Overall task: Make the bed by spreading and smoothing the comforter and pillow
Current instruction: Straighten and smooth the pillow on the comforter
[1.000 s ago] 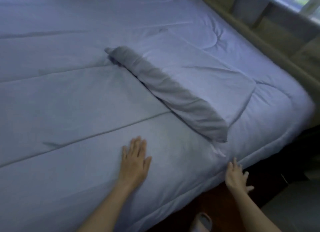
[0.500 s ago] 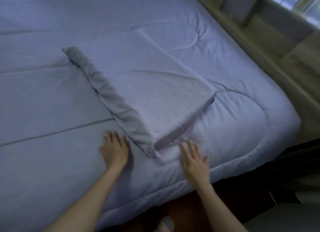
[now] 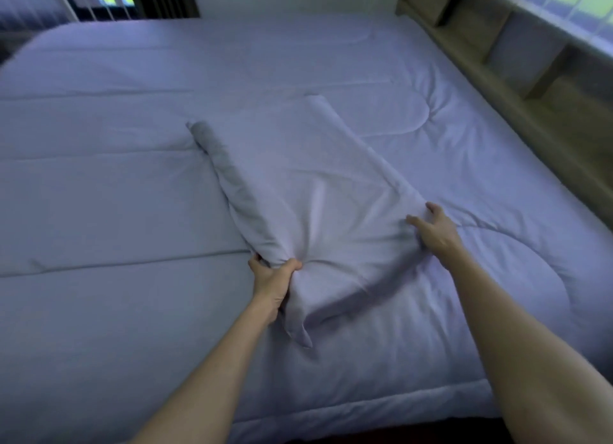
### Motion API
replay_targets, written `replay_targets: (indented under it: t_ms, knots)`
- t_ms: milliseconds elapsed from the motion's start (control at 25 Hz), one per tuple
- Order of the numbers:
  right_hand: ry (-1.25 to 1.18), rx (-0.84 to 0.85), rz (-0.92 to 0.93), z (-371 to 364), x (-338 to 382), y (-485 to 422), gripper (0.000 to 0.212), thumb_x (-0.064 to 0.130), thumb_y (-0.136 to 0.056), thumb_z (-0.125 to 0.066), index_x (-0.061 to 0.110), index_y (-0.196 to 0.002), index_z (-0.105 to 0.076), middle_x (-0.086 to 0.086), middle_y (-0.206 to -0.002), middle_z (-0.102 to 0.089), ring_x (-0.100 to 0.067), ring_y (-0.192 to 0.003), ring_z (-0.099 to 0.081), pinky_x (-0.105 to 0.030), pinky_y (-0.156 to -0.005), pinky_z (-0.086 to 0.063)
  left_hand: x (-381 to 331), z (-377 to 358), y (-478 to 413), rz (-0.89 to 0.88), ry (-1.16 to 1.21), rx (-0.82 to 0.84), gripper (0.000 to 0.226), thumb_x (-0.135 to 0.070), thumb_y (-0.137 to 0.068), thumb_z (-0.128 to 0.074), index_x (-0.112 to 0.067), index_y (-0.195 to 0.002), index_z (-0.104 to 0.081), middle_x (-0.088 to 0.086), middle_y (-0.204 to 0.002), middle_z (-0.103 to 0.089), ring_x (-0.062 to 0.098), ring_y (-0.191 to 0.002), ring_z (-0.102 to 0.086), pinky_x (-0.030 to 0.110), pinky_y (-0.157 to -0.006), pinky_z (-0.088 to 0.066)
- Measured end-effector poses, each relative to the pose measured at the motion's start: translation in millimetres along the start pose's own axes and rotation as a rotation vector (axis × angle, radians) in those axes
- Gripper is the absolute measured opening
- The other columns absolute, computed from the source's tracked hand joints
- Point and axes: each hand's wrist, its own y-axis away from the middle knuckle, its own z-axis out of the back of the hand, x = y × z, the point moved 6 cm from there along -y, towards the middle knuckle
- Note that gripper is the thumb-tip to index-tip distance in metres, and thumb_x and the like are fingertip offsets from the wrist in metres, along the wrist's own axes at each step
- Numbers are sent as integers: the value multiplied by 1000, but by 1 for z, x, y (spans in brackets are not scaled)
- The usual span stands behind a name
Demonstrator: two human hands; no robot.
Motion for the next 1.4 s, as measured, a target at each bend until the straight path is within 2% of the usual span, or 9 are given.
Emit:
replay_targets:
  t_ms: [160, 400, 560, 640, 760, 880, 960, 1200, 1400]
  knots:
    - [137, 126, -42, -1, 26, 28, 47, 53, -83, -56, 8, -91, -64, -18, -98, -64, -34, -85, -61, -36, -73, -49, -21, 42, 2, -3, -58, 46, 80, -25, -52, -68, -7, -123, -36, 9, -109, -54, 22, -92, -54, 29, -80, -41]
    - [351, 1005, -345, -69, 15, 170, 43, 52, -85, -58, 10, -93, -62, -3, -70, -71, -14, -61, -69, -26, -62, -53, -24, 206, 3, 244, -582, 306, 52, -30, -45, -65, -14, -92, -52, 12, -94, -57, 22, -76, -54, 25, -65, -43]
    - [728, 870, -238, -74, 31, 193, 53, 64, -80, -56, 13, -96, -63, 1, -78, -71, -11, -63, -65, -25, -67, -47, -23, 200, -12, 122, -512, 234, 87, -37, -50, -69, -6, -126, -42, 18, -125, -55, 24, -93, -56, 29, -76, -47]
    - [737, 494, -37, -68, 58, 178, 57, 59, -82, -56, 9, -111, -58, -10, -107, -68, -25, -91, -66, -35, -80, -49, -39, 182, -16, -182, -579, 18, 86, -39, -72, -67, -10, -143, -29, 22, -145, -38, 32, -123, -47, 40, -101, -40]
    - [647, 140, 506, -105, 108, 205, 54, 45, -87, -51, 13, -130, -48, -13, -134, -53, -34, -120, -53, -38, -98, -39, -51, 139, -15, -687, -1261, 0, 63, -48, -90, -34, -25, -148, -30, 12, -159, -20, 31, -147, -18, 57, -114, -13]
    - [775, 422, 1324, -182, 104, 289, 57, 53, -85, -43, 27, -136, -48, -3, -145, -48, -26, -129, -51, -38, -105, -35, -52, 130, -34, -823, -1452, 75, 70, -50, -85, -12, -27, -147, -35, 3, -157, -28, 26, -147, -22, 61, -114, -14]
    - [859, 616, 1523, -203, 81, 289, 57, 55, -92, -36, 37, -145, -31, 4, -156, -32, -21, -141, -34, -46, -112, -20, -64, 128, -55, -758, -1459, 76, 66, -48, -89, -12, -27, -149, -28, 1, -160, -22, 25, -148, -18, 61, -113, -10]
    - [868, 431, 1140, -192, 139, 98, 59, 58, -92, -13, 43, -149, -12, 9, -161, -10, -20, -149, -11, -50, -118, -6, -87, 112, -87, -720, -1473, -126, 61, -45, -94, -29, -18, -149, -28, 9, -160, -16, 31, -148, -15, 62, -113, -7]
    - [703, 304, 678, -170, 172, -36, 53, 46, -100, -21, 33, -151, -15, 6, -162, -7, -19, -149, -3, -57, -116, -2, -58, 40, -53, -1292, -1626, 426, 64, -51, -92, -30, -21, -149, -30, -1, -157, -28, 17, -145, -25, 46, -115, -16]
